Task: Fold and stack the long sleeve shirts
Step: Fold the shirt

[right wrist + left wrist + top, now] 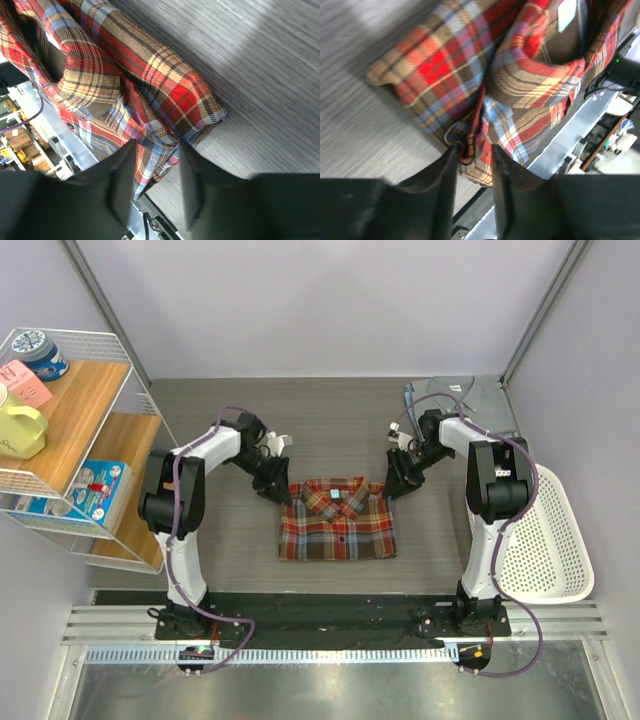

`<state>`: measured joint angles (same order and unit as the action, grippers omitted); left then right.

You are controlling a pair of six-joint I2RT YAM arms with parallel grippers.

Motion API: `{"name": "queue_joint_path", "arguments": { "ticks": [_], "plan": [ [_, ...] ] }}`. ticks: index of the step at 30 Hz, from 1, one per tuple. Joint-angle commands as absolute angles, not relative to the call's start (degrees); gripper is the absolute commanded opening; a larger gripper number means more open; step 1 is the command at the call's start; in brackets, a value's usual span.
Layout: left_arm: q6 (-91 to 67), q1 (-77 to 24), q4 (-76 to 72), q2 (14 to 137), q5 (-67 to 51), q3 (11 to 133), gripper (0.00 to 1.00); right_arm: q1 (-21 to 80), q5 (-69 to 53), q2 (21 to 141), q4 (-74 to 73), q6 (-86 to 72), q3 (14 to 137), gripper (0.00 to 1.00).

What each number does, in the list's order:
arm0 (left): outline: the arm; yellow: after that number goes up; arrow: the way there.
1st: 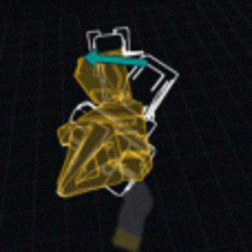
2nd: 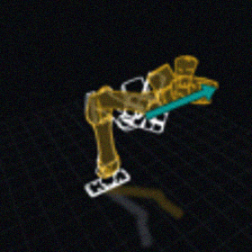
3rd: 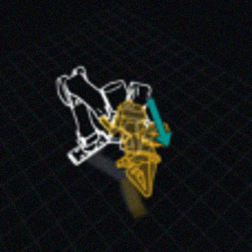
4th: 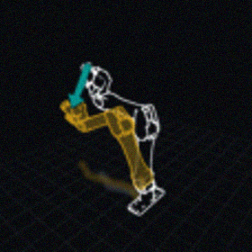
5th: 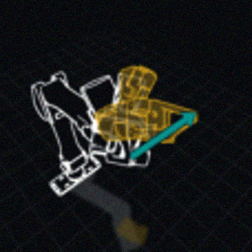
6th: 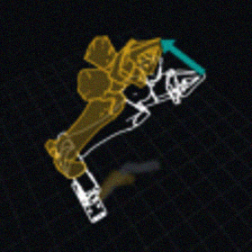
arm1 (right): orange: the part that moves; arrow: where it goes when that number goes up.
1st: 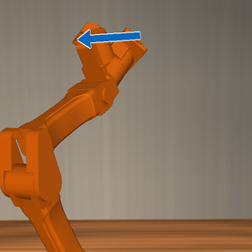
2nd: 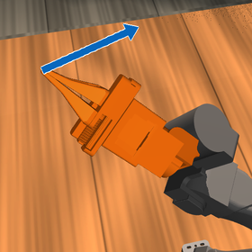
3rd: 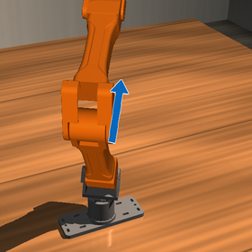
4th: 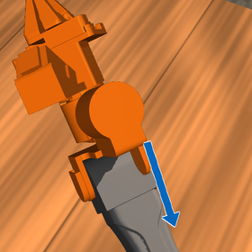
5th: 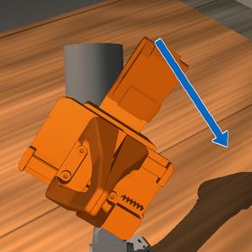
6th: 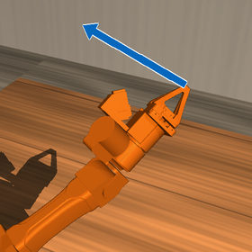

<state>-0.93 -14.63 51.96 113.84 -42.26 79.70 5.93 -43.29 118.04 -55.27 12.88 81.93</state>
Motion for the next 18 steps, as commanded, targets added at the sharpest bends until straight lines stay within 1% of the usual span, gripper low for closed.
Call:
{"name": "queue_joint_path", "arguments": {
  "ticks": [1,2,3,4,5,6,8,13,18],
  "plan": [
    [-1.06,-15.56,50.98,113.29,-45.09,82.0,0.27,6.15,-43.42,117.42,-55.72,15.03,82.35,0.37],
    [-0.97,-15.56,50.8,113.03,-44.91,82.18,0.24,6.24,-43.5,117.16,-55.81,15.29,82.35,0.26],
    [-0.97,-15.56,50.8,112.42,-44.65,82.35,0.17,6.07,-43.42,116.98,-55.81,15.38,82.44,0.21],
    [-0.79,-15.47,50.89,112.15,-44.65,82.53,0.13,6.06,-43.33,116.81,-55.98,15.55,82.35,0.15],
    [-0.27,-15.56,51.41,112.15,-44.74,83.49,0.1,6.06,-43.16,116.63,-56.07,16.25,82.35,0.03],
    [-0.26,-15.47,51.68,111.97,-44.65,83.84,0.05,6.06,-42.81,116.02,-56.07,16.43,82.01,0.01],
    [2.0,-15.64,52.81,111.36,-44.82,85.33,0.01,5.36,-42.54,115.23,-56.07,16.61,81.65,0.01],
    [4.92,-15.65,52.21,109.6,-42.02,85.43,0.0,3.08,-41.75,112.06,-55.38,17.58,80.77,0.01],
    [5.71,-15.47,50.46,113.99,-37.29,84.82,0.0,2.99,-42.8,115.39,-53.44,16.0,81.82,0.01]
  ]
}}
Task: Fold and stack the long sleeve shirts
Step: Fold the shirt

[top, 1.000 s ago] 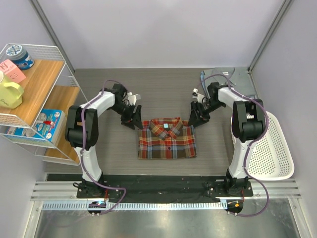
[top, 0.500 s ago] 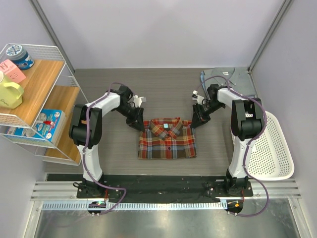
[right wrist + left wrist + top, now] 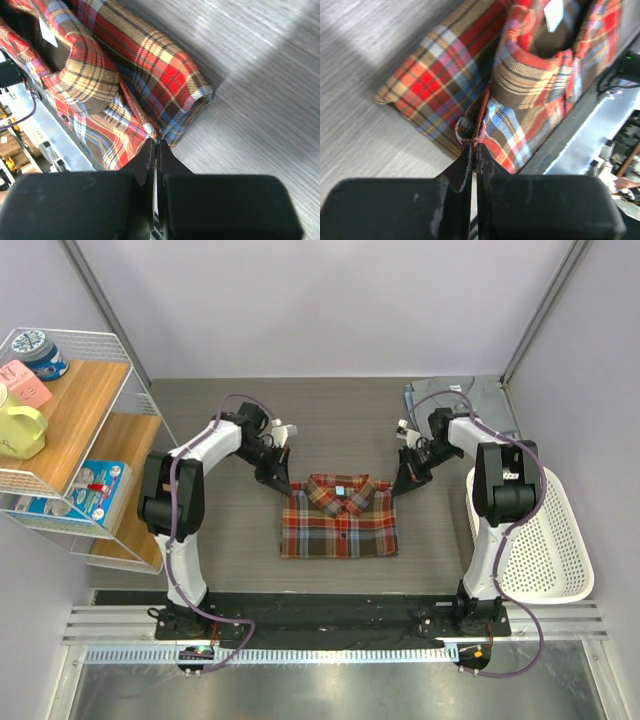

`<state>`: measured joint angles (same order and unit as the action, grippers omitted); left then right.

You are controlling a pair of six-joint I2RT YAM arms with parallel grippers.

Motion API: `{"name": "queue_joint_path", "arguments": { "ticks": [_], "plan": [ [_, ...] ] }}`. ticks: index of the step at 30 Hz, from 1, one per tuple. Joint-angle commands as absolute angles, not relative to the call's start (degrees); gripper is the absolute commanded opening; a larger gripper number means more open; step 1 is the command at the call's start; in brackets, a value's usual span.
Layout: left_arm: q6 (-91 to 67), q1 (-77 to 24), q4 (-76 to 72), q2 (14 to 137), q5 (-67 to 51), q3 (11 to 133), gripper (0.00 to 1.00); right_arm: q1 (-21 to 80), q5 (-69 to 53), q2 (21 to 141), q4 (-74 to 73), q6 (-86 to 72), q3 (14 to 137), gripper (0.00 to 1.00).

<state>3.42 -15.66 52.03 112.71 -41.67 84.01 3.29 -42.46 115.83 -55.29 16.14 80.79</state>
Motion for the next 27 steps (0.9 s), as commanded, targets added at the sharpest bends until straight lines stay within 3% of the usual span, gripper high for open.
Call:
{"name": "queue_joint_path", "arguments": {
  "ticks": [1,5,6,7,8,10,11,12,13,15,18,20,22,27],
  "plan": [
    [5.8,-15.29,49.58,114.43,-36.92,84.55,0.01,2.99,-42.72,116.1,-52.92,15.91,81.91,0.01],
    [5.98,-14.85,46.76,116.27,-35.25,84.64,0.11,3.16,-41.58,117.42,-51.33,15.56,81.91,0.03],
    [5.98,-14.85,46.58,116.63,-34.98,84.73,0.14,3.25,-40.35,117.6,-51.24,15.56,82.35,0.1],
    [5.98,-14.68,46.41,116.37,-34.72,84.47,0.19,3.16,-39.56,117.68,-51.41,15.47,82.7,0.23],
    [6.06,-14.5,45.8,115.85,-34.98,84.03,0.33,3.16,-39.03,117.08,-51.5,15.56,83.23,0.31],
    [5.98,-12.93,44.04,111.99,-36.99,82.36,0.48,2.46,-38.06,115.41,-52.73,15.82,84.9,0.5],
    [6.59,-12.05,41.68,110.06,-42.31,80.18,0.69,2.2,-38.23,113.4,-53.43,16.34,85.77,0.54],
    [7.2,-11.0,40.62,107.34,-44.54,78.76,0.81,1.94,-38.93,112.33,-54.48,17.04,87.7,0.59],
    [8.25,-10.99,40.08,102.27,-45.43,77.71,0.99,1.59,-41.02,111.02,-56.15,17.57,88.32,0.66],
    [11.07,-11.6,39.55,97.23,-48.24,75.24,1.0,1.58,-43.58,105.59,-56.6,18.8,87.55,0.75],
    [8.97,-12.13,39.38,91.77,-56.99,73.92,1.0,2.63,-51.31,100.39,-55.64,17.59,83.6,0.99],
    [7.04,-12.22,37.1,89.3,-63.51,74.0,1.0,4.91,-55.7,98.54,-55.99,18.1,83.14,1.0],
    [2.66,-12.65,31.13,87.63,-68.47,75.93,1.0,7.11,-53.28,90.85,-45.93,13.91,82.36,1.0],
    [4.9,-16.17,32.43,86.31,-44.96,83.58,1.0,10.63,-39.87,77.0,-10.1,0.64,68.57,1.0]
  ]
}}
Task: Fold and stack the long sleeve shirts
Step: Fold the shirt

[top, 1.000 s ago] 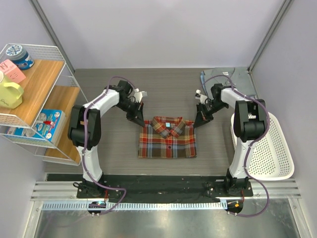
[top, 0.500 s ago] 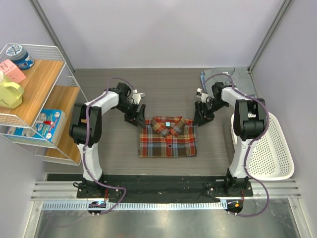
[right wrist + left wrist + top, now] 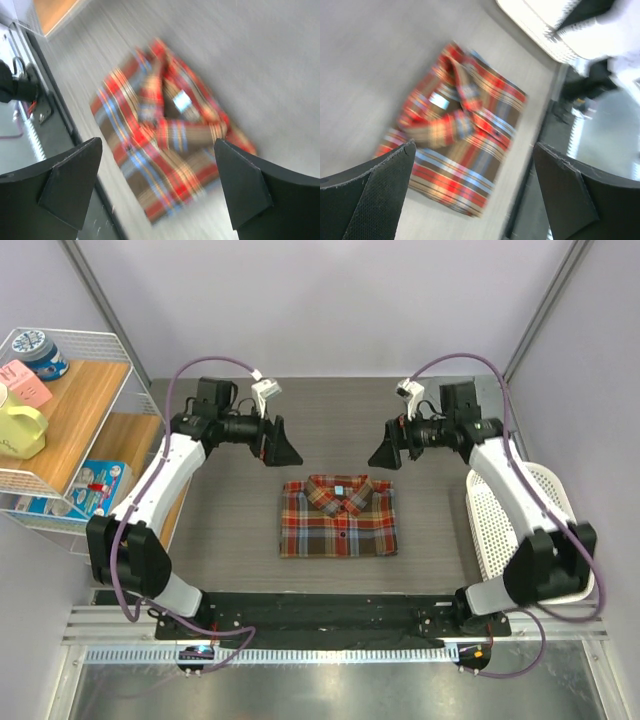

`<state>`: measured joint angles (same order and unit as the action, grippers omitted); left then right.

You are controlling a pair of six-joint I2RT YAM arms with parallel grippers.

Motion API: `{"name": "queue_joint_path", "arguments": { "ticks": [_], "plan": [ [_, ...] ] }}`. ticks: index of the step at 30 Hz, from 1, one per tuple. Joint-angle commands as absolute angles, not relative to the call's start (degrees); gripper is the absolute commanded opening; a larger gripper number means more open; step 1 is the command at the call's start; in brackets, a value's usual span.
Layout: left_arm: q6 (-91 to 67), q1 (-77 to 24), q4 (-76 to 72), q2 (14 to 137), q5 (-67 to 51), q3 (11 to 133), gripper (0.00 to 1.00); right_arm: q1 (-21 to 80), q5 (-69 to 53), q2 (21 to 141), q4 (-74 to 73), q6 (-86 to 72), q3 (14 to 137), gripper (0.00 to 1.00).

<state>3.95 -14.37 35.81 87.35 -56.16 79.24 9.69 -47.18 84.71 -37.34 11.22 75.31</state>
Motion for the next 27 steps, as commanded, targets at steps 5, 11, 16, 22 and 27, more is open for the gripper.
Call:
{"name": "queue_joint_path", "arguments": {
  "ticks": [5,11,16,22,27],
  "plan": [
    [-1.33,-14.42,45.12,95.6,-43.2,87.16,1.0,11.07,-44.81,84.32,-19.37,6.06,72.02,1.0],
    [-19.8,-18.97,18.64,89.23,-45.18,70.2,1.0,11.07,-60.45,96.85,-35.53,-3.18,73.51,1.0],
    [-32.58,-22.14,12.5,95.69,-54.22,69.7,1.0,13.0,-64.69,95.8,-10.57,-23.62,63.73,1.0],
    [-48.16,-22.41,-8.52,104.22,-59.15,63.81,1.0,13.89,-66.27,100.26,-6.06,-28.22,58.28,1.0],
    [-40.03,-19.17,-2.84,112.13,-58.37,66.17,1.0,8.27,-64.52,109.58,-15.46,-15.05,61.16,1.0]
  ]
}}
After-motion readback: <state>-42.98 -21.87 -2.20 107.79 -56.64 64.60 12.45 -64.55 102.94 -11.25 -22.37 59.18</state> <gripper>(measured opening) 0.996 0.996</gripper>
